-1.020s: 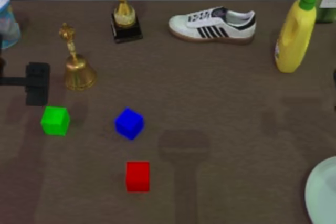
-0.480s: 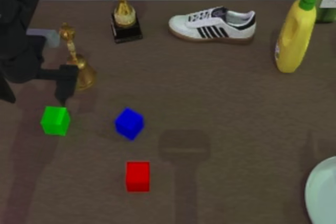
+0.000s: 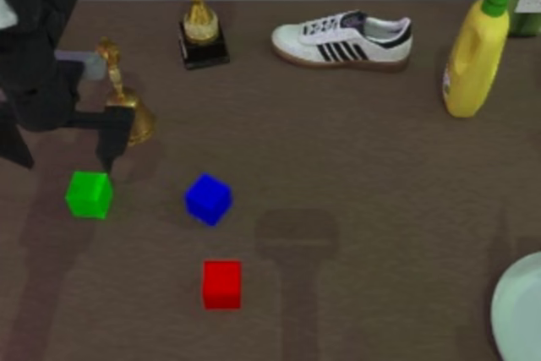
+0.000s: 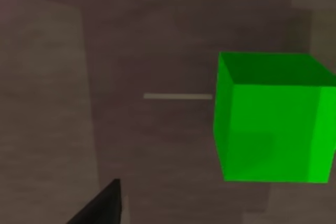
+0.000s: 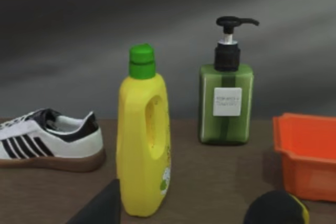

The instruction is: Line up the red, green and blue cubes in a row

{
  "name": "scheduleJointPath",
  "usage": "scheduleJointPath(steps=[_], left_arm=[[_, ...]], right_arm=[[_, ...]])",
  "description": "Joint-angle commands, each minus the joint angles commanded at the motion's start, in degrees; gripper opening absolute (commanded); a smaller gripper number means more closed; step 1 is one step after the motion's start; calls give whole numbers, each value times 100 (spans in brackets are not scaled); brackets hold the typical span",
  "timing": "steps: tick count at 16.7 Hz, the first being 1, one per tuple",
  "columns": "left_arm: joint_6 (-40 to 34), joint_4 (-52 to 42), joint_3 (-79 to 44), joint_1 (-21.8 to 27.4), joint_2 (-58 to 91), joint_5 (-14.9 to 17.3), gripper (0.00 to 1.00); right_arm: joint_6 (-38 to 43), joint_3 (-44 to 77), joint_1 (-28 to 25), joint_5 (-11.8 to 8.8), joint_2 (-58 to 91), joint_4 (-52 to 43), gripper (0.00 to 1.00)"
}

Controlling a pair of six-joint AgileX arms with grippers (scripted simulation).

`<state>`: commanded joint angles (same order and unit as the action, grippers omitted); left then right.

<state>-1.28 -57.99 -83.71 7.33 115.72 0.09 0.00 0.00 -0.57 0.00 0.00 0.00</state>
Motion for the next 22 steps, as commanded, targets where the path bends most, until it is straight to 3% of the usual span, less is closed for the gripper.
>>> scheduleJointPath(steps=[4, 12, 17, 22], left_arm=[[7, 86, 27, -21, 71, 0, 100], [18, 1505, 769, -8, 729, 6, 100], [18, 1582, 813, -8, 769, 6, 100], [18, 1582, 813, -8, 769, 6, 62]], right_arm=[[0, 0, 0, 0, 0, 0, 100], [0, 0, 0, 0, 0, 0, 100], [0, 0, 0, 0, 0, 0, 100], [0, 0, 0, 0, 0, 0, 100]])
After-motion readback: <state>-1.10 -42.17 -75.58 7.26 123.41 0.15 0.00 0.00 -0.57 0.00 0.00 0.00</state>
